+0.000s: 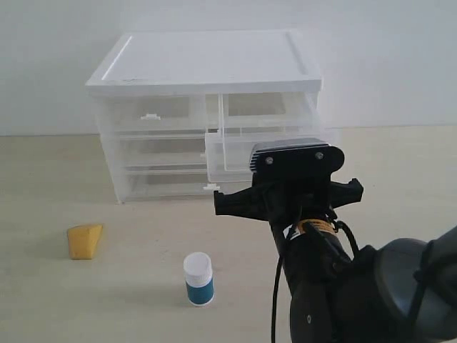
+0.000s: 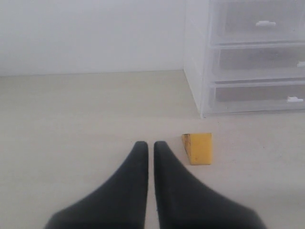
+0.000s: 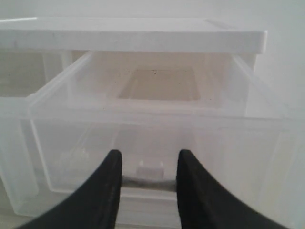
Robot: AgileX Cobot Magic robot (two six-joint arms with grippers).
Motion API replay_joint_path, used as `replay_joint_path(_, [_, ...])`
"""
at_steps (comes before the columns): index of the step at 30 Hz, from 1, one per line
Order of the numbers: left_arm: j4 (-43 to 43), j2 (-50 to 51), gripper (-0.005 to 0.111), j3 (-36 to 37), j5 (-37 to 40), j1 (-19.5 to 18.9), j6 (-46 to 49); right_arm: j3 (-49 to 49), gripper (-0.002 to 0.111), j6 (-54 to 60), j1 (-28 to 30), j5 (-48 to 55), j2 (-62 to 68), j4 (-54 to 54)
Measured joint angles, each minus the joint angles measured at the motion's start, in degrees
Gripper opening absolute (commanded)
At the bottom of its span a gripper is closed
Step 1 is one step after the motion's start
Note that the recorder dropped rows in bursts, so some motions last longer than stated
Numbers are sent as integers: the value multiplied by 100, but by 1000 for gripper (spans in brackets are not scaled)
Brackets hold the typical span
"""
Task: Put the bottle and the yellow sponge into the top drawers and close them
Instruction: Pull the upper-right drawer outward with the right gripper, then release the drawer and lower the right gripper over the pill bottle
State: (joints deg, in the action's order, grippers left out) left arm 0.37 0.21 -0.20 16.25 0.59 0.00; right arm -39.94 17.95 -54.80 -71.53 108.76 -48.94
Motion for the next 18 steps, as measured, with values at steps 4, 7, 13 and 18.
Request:
replay_joint_path(4, [0,0,4,0,0,0,0,4,78,-60,-10,97,0,0])
replay_joint_path(7, [0,0,4,0,0,0,0,14,82,-60,-58,137,-5,-54])
replay_joint_path(13, [0,0,4,0,0,0,0,27,79,408,-586,420,-283,-626])
replay_joint_path(18, [0,0,4,0,0,0,0,40,76,1602,-1135,1007,-556,-1203])
